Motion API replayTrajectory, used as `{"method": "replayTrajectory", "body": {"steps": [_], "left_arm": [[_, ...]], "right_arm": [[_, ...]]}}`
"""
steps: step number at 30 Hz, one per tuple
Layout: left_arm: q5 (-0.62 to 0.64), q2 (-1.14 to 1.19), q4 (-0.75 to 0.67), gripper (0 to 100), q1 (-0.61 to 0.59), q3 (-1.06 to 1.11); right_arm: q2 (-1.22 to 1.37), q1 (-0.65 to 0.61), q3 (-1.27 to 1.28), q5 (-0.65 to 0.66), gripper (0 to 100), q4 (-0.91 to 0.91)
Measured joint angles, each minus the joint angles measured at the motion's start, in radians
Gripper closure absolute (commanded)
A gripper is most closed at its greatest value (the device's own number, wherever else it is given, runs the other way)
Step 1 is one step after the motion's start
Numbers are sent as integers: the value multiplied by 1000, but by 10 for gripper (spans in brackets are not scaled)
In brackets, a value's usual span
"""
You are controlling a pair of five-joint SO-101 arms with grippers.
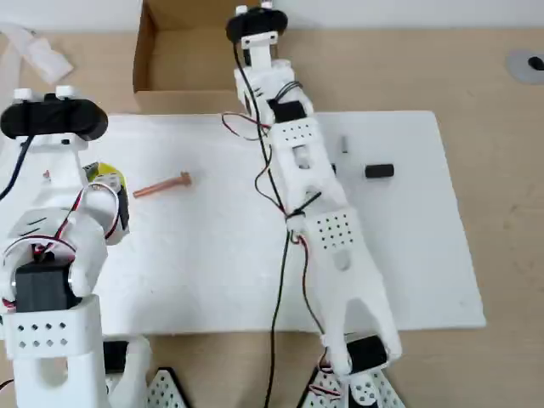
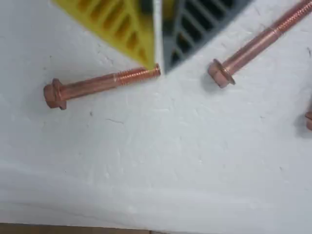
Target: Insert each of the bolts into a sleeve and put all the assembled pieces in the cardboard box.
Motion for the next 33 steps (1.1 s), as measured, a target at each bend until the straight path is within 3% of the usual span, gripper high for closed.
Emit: {"method": "replayTrajectory", "body": {"steps": [7,10,13,17,24,27,33], "left_arm": [[0,0,44,993,0,0],[0,6,55,978,0,0],[17,6,58,896,-8,0],[40,9,58,881,-87,0],[-192,127,58,879,-258,0],[-301,273,58,879,-302,-35],[-370,664,167,881,-361,-281]], "right_arm": [[55,0,-129,2,715,89],[54,-3,-166,2,701,121],[54,-2,-203,3,701,161],[54,-2,-281,3,701,239],[52,-2,-325,3,701,402],[8,-2,-325,3,701,479],[-163,-2,-325,3,701,709]]}}
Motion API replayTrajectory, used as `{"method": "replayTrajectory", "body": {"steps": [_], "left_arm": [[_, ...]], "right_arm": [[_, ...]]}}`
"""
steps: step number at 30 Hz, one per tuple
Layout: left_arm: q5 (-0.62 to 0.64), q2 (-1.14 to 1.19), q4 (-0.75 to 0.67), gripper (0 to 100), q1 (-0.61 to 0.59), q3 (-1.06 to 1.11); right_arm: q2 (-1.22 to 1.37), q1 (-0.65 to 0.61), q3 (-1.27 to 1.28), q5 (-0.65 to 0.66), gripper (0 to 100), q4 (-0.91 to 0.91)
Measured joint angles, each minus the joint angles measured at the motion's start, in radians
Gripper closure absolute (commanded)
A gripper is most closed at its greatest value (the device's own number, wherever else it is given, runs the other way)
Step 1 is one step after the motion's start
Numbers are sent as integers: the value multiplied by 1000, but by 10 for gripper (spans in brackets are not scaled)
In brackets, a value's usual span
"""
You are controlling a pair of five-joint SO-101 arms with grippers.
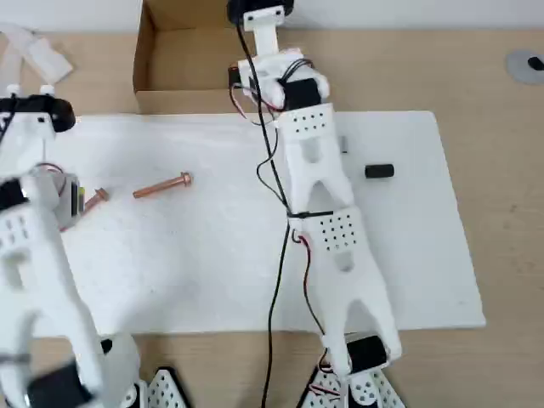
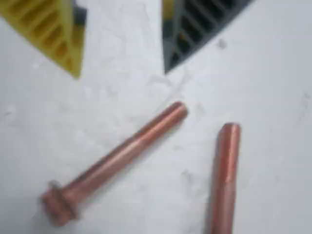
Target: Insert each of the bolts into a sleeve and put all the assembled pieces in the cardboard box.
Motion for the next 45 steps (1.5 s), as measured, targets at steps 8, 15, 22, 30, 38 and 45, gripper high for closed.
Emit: {"method": "replayTrajectory", "body": {"steps": [8,15,22,30,38,45], "left_arm": [[-100,433,106,882,-106,-400],[-121,654,124,883,-117,-589],[-121,809,89,883,-117,-687],[-121,953,72,883,-117,-773],[-106,1085,80,884,-117,-905],[-72,1148,95,988,-68,-962]], "right_arm": [[-157,31,0,0,701,216],[-180,44,-2,0,701,299],[-180,44,-2,0,701,307],[-180,44,-2,0,702,307],[-180,44,-2,0,702,307],[-180,44,-2,0,702,327]]}}
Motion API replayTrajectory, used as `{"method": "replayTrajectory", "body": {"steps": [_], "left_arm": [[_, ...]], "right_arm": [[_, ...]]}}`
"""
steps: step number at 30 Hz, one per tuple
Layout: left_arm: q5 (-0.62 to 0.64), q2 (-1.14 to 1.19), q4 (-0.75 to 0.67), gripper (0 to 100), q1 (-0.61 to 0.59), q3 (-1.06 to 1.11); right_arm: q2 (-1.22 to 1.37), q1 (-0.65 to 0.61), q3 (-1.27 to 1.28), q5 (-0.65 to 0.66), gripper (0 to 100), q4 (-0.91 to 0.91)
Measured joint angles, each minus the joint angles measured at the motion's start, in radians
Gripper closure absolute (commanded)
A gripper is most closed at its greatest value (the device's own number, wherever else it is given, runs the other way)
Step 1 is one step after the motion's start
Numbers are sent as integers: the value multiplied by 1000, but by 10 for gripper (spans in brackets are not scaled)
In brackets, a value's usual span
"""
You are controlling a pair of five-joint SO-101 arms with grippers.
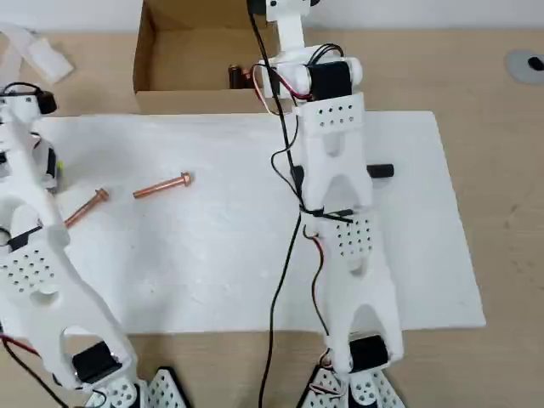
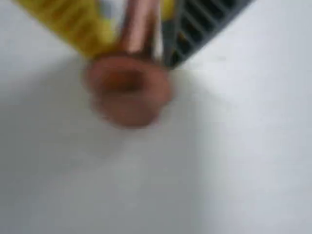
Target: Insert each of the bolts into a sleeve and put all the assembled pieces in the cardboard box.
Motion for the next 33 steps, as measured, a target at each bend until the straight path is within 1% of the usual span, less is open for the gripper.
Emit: {"method": "replayTrajectory", "body": {"steps": [5,8,11,13,17,22,26,30,33], "left_arm": [[6,20,60,988,15,-48],[6,25,104,988,17,-94],[15,11,198,987,26,-124],[15,-17,241,987,40,-147],[31,-178,304,987,41,-170],[101,-387,348,987,43,-172],[161,-568,359,987,83,-64],[226,-781,362,987,193,138],[273,-970,358,988,305,293]], "right_arm": [[0,0,0,0,702,137],[0,0,0,-25,703,161],[-11,0,0,-43,710,161],[-35,0,0,-46,746,163],[-133,-12,58,-46,823,163],[-370,-21,345,-46,829,164],[-614,-20,674,-46,829,164],[-864,-18,1003,-46,829,164],[-1017,23,1194,-46,829,163]]}}
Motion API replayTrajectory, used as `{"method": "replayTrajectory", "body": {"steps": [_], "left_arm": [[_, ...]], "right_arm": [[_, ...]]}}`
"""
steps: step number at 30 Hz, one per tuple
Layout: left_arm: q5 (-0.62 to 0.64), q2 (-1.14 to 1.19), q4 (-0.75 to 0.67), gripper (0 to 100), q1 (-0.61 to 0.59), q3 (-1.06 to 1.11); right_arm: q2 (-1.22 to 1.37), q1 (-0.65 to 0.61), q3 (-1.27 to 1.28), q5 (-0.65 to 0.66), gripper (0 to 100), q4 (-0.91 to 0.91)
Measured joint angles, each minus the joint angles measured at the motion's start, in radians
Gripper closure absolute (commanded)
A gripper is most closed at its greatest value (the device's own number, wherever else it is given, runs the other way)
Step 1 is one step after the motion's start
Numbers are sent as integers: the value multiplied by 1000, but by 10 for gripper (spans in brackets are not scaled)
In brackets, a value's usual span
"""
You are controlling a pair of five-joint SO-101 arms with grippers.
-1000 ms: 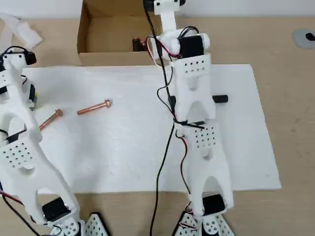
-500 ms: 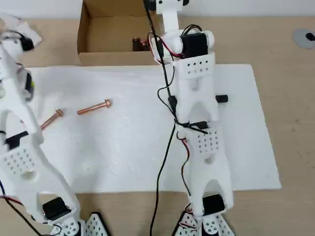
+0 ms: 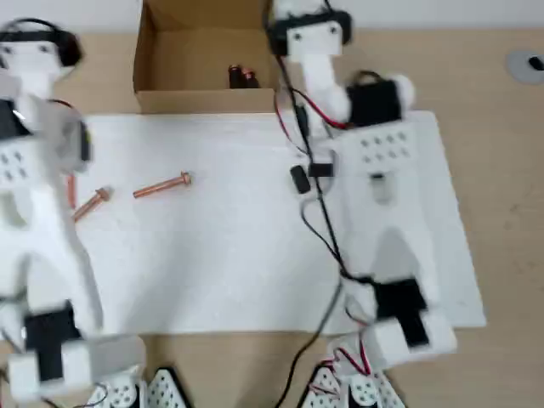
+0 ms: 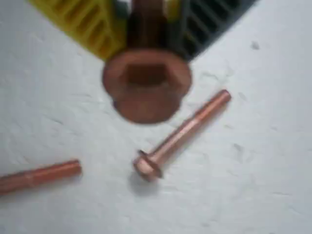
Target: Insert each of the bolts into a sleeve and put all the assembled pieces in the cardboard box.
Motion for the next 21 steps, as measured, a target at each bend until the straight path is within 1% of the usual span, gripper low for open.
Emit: {"method": "replayTrajectory", "body": {"steps": [2,5,8,11,14,17,21], "left_arm": [[49,-124,-31,990,49,94],[120,-281,-78,990,64,233],[144,-387,-115,991,71,405],[175,-457,-123,991,71,543],[186,-514,-123,991,71,598],[189,-548,-124,991,71,603],[189,-554,-126,991,71,606]], "right_arm": [[-68,61,115,0,829,-2],[-91,129,288,40,829,-28],[-91,129,450,110,829,-106],[-91,117,540,181,829,-155],[-91,97,574,233,828,-212],[-64,97,575,262,823,-275],[21,100,575,281,738,-350]]}}
